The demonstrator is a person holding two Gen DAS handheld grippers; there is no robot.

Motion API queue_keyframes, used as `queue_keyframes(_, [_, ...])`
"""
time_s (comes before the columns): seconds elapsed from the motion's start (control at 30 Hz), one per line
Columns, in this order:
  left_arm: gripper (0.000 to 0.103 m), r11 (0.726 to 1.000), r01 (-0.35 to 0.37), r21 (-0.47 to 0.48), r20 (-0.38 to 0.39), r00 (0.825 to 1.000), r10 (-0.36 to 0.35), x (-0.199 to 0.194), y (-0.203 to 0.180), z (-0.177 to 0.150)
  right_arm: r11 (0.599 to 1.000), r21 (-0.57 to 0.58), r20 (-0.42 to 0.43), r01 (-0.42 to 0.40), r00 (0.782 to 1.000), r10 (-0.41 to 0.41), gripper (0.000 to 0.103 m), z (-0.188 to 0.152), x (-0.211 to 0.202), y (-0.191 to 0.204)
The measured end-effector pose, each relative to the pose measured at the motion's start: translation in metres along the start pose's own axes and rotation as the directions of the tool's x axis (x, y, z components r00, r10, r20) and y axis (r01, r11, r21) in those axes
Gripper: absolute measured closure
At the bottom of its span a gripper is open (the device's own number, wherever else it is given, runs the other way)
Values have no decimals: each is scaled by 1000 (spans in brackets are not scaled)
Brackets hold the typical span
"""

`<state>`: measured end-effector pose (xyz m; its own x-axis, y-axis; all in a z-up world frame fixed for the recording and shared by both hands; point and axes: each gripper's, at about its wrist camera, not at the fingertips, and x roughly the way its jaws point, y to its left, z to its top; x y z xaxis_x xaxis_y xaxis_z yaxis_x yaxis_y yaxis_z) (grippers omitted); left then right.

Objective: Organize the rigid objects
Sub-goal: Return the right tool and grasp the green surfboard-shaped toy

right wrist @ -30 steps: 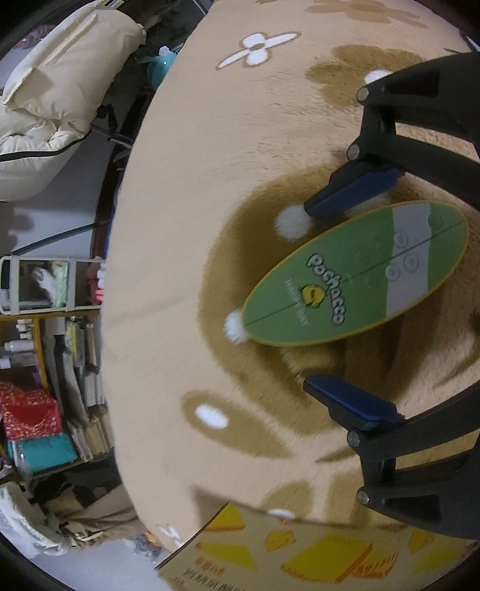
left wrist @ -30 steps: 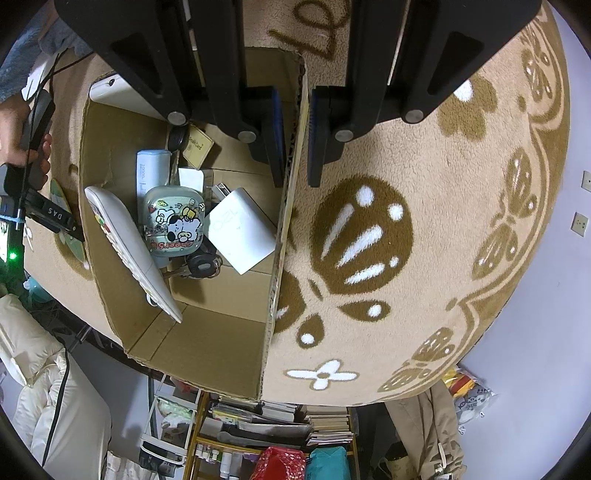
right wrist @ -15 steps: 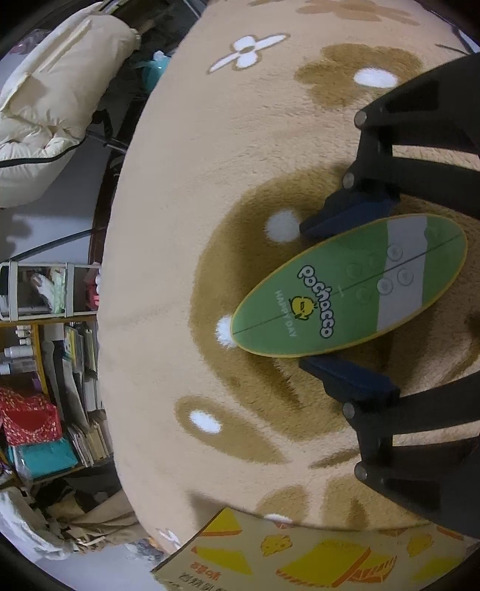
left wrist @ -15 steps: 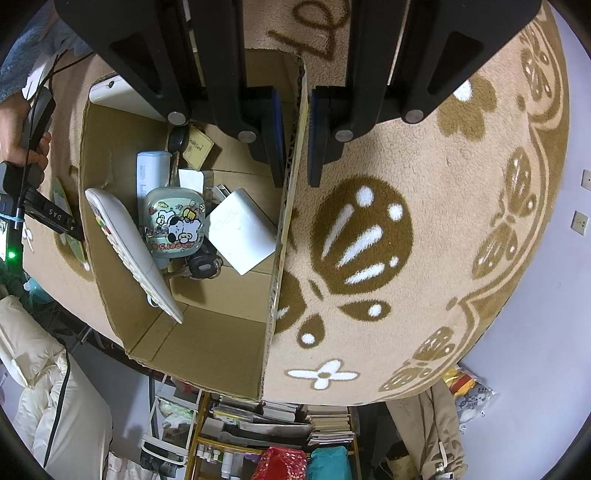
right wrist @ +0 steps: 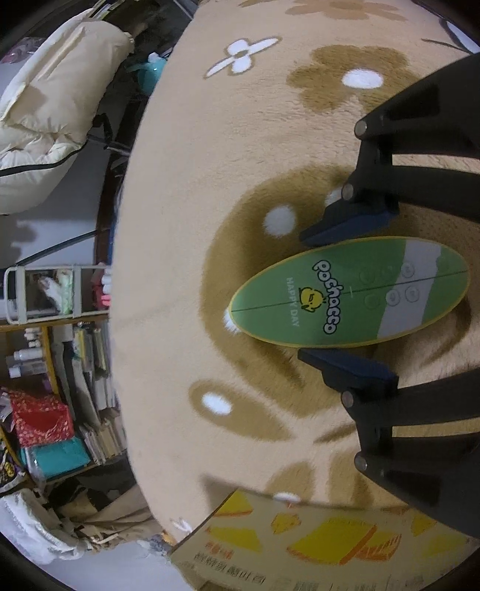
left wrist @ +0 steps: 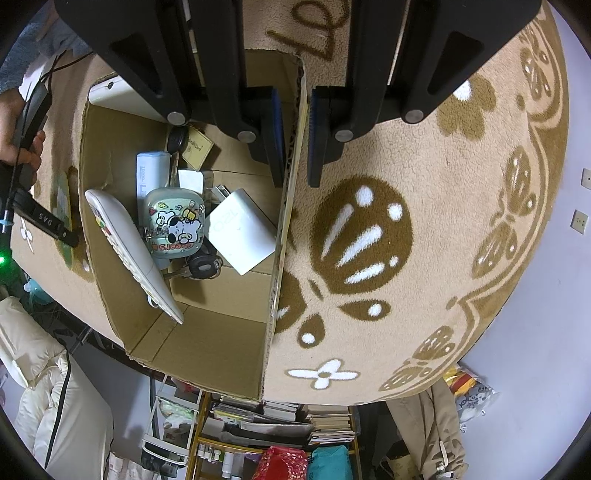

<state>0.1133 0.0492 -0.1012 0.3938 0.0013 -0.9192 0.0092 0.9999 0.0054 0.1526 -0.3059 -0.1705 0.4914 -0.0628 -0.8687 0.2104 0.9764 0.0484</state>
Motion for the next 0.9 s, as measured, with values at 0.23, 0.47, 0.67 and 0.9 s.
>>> queue_keyframes(0.23, [91, 1000, 0, 0, 0, 1000, 0, 0, 0, 0, 999, -17, 35, -47, 998, 48, 44, 7, -13, 18])
queue_keyframes(0.47, [91, 1000, -2, 5, 2, 1000, 2, -1, -1, -1, 996, -40, 58, -76, 995, 78, 44, 10, -25, 33])
queue_keyframes(0.67, [91, 1000, -1, 4, 1, 1000, 1, 0, -1, -1, 993, -41, 89, -107, 990, 110, 44, 17, -44, 40])
queue_keyframes(0.9, [91, 1000, 0, 4, 2, 1000, 0, 0, 0, -1, 981, -93, 149, -171, 972, 184, 44, 33, -84, 73])
